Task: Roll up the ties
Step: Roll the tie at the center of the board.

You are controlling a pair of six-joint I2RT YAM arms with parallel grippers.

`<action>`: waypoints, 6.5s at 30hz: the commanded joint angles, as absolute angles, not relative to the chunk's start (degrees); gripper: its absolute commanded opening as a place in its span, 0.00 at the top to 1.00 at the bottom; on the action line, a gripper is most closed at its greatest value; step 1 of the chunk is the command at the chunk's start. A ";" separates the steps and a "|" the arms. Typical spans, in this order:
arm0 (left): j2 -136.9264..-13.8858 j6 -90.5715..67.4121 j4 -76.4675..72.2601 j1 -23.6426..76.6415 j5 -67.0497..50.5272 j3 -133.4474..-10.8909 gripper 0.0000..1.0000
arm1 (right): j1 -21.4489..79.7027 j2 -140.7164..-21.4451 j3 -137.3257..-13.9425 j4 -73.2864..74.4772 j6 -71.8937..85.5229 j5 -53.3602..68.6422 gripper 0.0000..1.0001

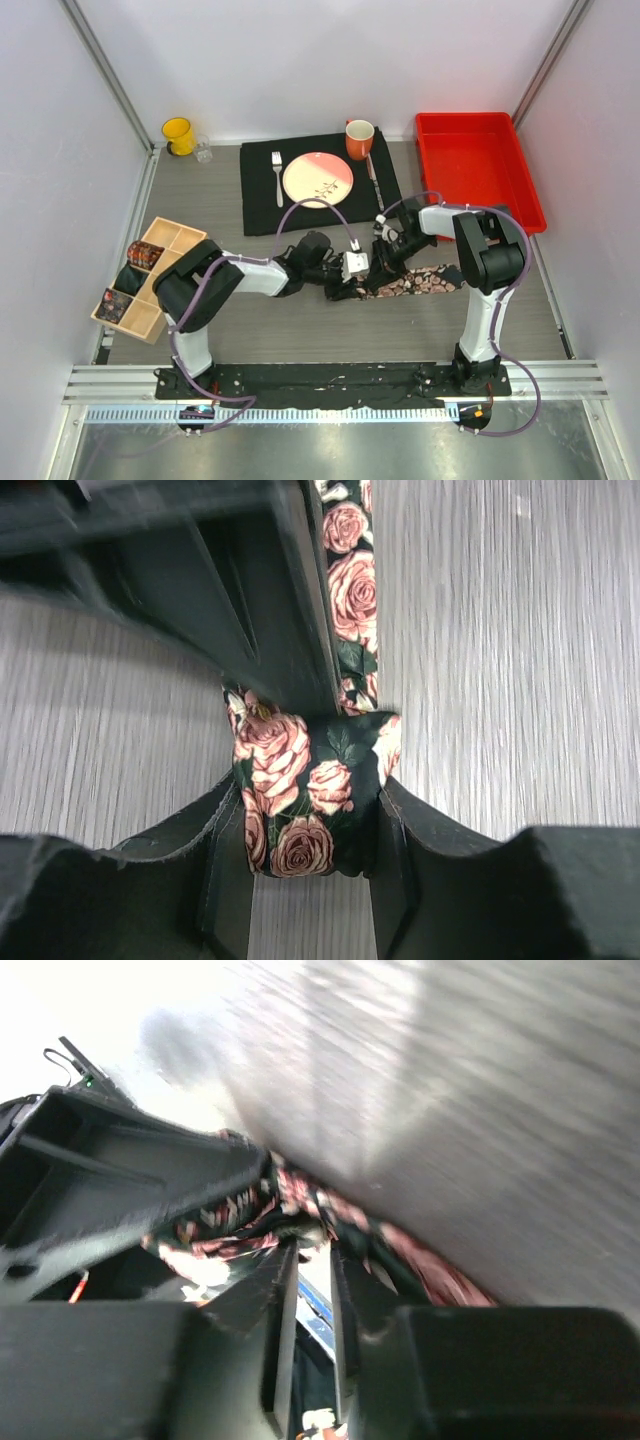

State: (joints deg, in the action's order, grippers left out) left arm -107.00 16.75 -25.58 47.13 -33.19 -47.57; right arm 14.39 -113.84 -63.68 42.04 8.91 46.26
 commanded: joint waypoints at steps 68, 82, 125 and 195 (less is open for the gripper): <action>-104.50 25.57 -6.69 47.29 -29.62 -47.37 0.82 | 13.45 -107.93 -67.24 45.35 3.69 50.61 0.64; -107.31 25.93 -2.99 47.29 -28.48 -52.21 0.74 | 20.22 -111.35 -66.00 38.50 11.08 46.94 0.54; -104.32 40.07 3.50 46.58 -38.32 -62.22 0.08 | 11.60 -122.52 -67.41 52.73 -8.17 35.77 0.99; -111.53 27.42 7.12 48.96 -30.06 -58.27 0.82 | 8.61 -114.79 -79.10 61.86 -9.49 34.45 0.69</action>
